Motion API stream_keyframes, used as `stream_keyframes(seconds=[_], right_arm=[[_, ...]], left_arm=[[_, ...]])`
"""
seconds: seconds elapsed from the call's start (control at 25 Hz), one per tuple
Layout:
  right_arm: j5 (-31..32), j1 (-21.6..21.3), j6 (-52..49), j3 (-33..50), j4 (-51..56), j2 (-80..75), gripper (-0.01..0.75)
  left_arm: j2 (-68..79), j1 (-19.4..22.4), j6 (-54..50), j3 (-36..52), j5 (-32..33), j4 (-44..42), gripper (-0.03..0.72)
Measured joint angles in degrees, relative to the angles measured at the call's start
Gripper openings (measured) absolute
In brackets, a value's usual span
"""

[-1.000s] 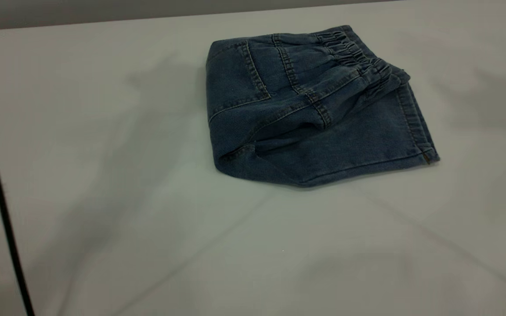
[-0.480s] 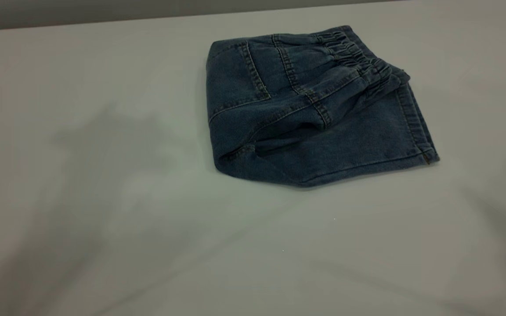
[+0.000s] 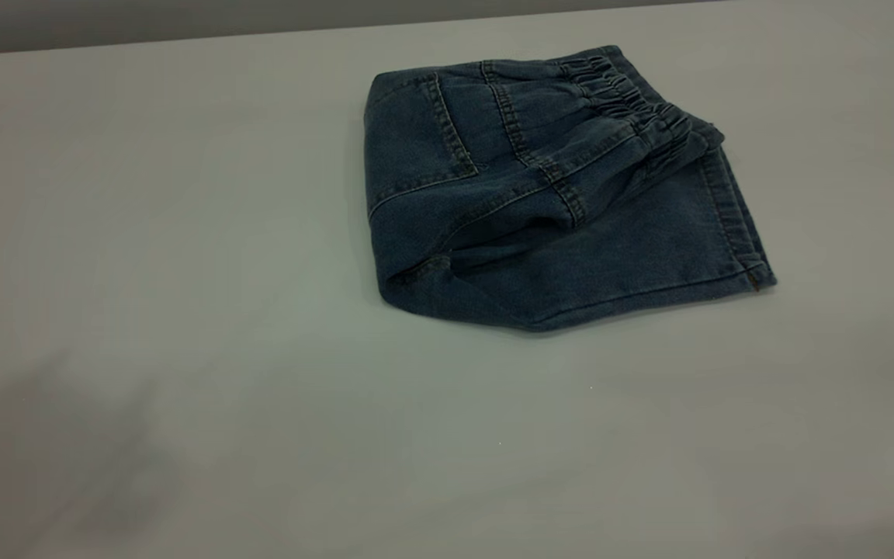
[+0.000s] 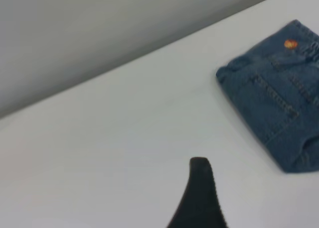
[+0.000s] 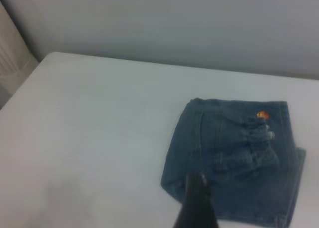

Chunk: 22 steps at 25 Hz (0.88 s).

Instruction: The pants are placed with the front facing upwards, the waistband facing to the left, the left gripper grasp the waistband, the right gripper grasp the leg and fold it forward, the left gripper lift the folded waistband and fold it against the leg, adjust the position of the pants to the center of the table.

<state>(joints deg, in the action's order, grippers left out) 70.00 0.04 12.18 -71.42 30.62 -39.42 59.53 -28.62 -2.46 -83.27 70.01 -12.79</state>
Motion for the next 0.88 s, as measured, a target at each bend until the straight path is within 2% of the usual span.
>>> stream_keyframes(seconds=[0.48,0.72,0.88], right_arm=[[0.0,0.0,2.2,17.4,-0.6,14.8,0.479],[-0.1,0.0,2.0,27.1,-7.8,26.0,0.479],[-4.0,0.0,1.5,33.3,-12.6,32.5,0.479]], left_arm=[[-21.9,0.0,-0.7,22.6,-0.1,5.1,0.531],[-31.2,0.0,-0.7,33.0,-0.1,6.3,0.531],[-37.4,0.0,1.4,39.5,0.0,9.0,0.531]])
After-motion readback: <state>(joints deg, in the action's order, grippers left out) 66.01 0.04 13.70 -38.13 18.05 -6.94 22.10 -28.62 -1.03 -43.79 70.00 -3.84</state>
